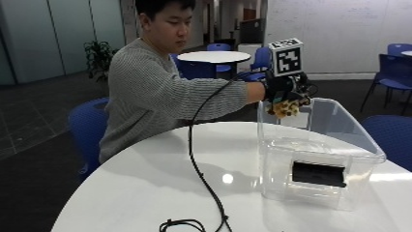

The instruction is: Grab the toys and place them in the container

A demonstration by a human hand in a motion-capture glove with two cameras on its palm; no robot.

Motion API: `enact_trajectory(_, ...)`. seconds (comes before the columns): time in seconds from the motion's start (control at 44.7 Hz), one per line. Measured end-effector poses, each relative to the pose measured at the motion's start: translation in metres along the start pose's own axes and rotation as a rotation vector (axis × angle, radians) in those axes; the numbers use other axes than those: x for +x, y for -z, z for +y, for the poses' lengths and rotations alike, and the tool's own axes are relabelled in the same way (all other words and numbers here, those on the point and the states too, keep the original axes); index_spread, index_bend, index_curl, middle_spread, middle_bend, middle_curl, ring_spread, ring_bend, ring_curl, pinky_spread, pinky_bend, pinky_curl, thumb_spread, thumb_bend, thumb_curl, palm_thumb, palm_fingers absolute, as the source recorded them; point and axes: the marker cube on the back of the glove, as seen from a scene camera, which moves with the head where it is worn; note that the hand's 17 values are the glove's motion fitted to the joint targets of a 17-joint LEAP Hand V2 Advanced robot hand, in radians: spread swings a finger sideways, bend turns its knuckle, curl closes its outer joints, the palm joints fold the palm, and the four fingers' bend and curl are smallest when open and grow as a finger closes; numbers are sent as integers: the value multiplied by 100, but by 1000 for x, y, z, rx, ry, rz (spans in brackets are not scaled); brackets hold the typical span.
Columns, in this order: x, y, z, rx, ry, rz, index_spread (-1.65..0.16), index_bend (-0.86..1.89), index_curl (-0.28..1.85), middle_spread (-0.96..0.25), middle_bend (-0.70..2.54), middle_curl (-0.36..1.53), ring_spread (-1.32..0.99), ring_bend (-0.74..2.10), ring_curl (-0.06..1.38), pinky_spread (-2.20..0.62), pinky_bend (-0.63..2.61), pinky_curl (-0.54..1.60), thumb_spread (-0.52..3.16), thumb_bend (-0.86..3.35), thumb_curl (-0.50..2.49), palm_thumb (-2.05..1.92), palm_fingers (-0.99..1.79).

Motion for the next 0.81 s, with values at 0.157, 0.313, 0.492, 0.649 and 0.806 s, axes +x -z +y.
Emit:
enact_trajectory(0.157,17,-20,5,-148,-115,40,-39,29,58,-35,85,81,-45,122,60,-42,110,52,49,9,98,56,70)
enact_trajectory(0.313,41,-30,22,-286,-176,116,-37,12,53,-28,44,68,-36,104,58,-26,125,57,88,-8,82,19,-20)
enact_trajectory(0.492,37,-25,37,-270,-115,6,-37,13,42,-21,26,56,-25,70,41,-8,109,46,110,-5,65,-1,-23)
enact_trajectory(0.649,31,-5,67,-228,-75,-28,-37,14,39,-19,20,52,-19,58,36,-1,98,41,120,-4,55,-5,-17)
enact_trajectory(0.806,58,46,145,-133,-56,-143,-37,14,37,-17,18,49,-16,53,34,3,90,37,125,-4,48,-4,-12)
